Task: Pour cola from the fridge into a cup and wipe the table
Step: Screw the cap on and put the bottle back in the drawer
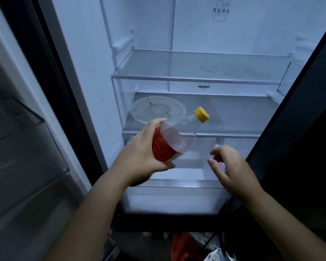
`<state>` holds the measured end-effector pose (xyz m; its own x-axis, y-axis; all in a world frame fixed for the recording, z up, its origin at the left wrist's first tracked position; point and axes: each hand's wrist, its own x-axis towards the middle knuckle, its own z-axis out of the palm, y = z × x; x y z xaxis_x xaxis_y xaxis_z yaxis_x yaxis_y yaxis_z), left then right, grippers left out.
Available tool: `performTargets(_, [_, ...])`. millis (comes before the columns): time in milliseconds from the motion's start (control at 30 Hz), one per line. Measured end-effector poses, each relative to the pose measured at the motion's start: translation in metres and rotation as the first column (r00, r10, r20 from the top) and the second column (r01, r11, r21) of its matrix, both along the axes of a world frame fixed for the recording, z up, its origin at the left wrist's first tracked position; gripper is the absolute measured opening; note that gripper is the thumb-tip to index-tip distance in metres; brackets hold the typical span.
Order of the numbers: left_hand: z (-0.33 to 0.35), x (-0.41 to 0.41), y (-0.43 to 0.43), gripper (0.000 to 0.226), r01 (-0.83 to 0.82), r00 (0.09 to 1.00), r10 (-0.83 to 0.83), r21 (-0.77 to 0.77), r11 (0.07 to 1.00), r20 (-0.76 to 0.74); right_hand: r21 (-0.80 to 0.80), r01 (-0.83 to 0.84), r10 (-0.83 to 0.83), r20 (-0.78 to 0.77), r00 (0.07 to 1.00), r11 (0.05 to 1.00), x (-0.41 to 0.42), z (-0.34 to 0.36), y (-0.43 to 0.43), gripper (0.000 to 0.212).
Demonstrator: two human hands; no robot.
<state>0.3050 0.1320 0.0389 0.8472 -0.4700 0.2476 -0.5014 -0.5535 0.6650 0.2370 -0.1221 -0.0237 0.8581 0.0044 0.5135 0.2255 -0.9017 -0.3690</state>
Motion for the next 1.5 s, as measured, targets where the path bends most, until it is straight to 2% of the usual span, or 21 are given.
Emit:
performTargets(133, [-0.001, 0.012, -0.005, 0.106, 0.005, 0.998, -0.013, 0.123, 0.992, 0.062, -0.004, 0.025, -0.025, -0.094, 0.995, 1.000, -0.009, -0.051, -0.007, 0.035])
performTargets(233, [-0.004, 0.024, -0.012, 0.107, 0.029, 0.993, -0.060, 0.281, 0.959, 0.104, -0.133, 0.067, -0.067, 0.001, 0.998, 0.989, -0.010, -0.070, -0.004, 0.028])
performTargets(433, [-0.026, 0.046, -0.031, 0.107, 0.104, 0.987, -0.150, 0.466, 0.879, 0.062, -0.138, 0.170, -0.134, 0.239, 0.962, 0.976, -0.005, -0.081, -0.001, 0.029])
performTargets(667, [-0.063, 0.076, -0.057, 0.112, 0.184, 0.977, -0.209, 0.603, 0.776, -0.030, -0.146, 0.177, -0.125, 0.310, 0.942, 0.973, -0.003, -0.086, -0.003, 0.029])
performTargets(1067, [-0.121, 0.126, -0.106, 0.114, 0.327, 0.943, -0.261, 0.726, 0.605, -0.207, -0.164, 0.181, -0.123, 0.314, 0.942, 0.970, -0.002, -0.088, -0.005, 0.028])
performTargets(1233, [-0.135, 0.135, -0.115, 0.106, 0.333, 0.938, -0.280, 0.757, 0.562, -0.206, -0.159, 0.186, -0.132, 0.302, 0.944, 0.970, -0.002, -0.089, -0.006, 0.031])
performTargets(1500, [-0.166, 0.130, -0.117, 0.107, 0.321, 0.939, -0.296, 0.758, 0.568, -0.176, -0.164, 0.177, -0.126, 0.282, 0.951, 0.971, -0.002, -0.091, -0.006, 0.029])
